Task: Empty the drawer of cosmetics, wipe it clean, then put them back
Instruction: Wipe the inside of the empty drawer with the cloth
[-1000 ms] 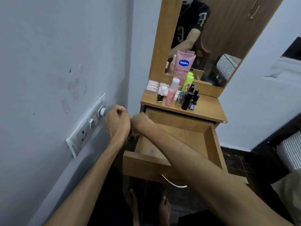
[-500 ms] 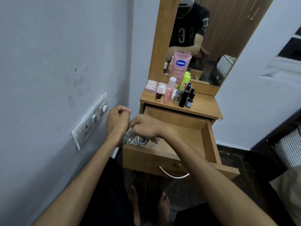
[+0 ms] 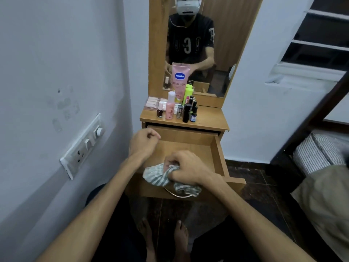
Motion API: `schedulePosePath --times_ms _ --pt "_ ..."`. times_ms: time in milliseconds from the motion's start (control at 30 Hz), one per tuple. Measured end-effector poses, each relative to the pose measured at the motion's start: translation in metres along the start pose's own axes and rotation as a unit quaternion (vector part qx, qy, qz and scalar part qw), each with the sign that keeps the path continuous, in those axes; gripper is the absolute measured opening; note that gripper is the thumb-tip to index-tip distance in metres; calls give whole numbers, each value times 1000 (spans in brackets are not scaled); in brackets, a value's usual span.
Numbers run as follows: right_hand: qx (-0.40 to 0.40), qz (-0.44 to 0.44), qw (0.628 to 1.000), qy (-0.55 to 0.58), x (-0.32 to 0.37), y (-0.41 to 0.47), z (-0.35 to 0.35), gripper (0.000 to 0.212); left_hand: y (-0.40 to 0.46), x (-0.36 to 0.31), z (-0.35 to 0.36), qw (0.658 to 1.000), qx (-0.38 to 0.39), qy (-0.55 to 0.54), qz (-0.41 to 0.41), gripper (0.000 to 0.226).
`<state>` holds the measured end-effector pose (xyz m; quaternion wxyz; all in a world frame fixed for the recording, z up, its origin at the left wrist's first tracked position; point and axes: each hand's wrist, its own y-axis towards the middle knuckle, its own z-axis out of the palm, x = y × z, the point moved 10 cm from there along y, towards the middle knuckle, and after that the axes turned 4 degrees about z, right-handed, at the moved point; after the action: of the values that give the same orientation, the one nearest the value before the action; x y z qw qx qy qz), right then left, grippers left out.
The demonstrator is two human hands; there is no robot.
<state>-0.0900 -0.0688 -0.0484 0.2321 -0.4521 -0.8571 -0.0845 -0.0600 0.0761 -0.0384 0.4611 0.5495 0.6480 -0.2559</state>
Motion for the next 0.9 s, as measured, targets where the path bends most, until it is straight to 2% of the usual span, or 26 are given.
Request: schedulePosePath --times_ms 133,333,500,600,833,900 --pt "-21 65 998 1 -49 -28 -24 11 -15 -20 53 991 103 74 51 20" --pt "-47 142 989 -4 -112 -74 -55 9 -29 -10 110 971 204 120 26 17" --pt "-17 211 976 -53 -152 -101 -83 17 -26 3 124 962 232 146 19 20" --pt "-75 232 967 -79 -162 -111 -107 19 -22 8 127 957 246 155 14 19" --pt "-224 216 950 -22 -157 -118 -136 24 -12 15 128 956 249 152 13 16" --pt "-208 237 949 -24 -161 -118 -135 25 -9 19 126 956 248 154 12 16"
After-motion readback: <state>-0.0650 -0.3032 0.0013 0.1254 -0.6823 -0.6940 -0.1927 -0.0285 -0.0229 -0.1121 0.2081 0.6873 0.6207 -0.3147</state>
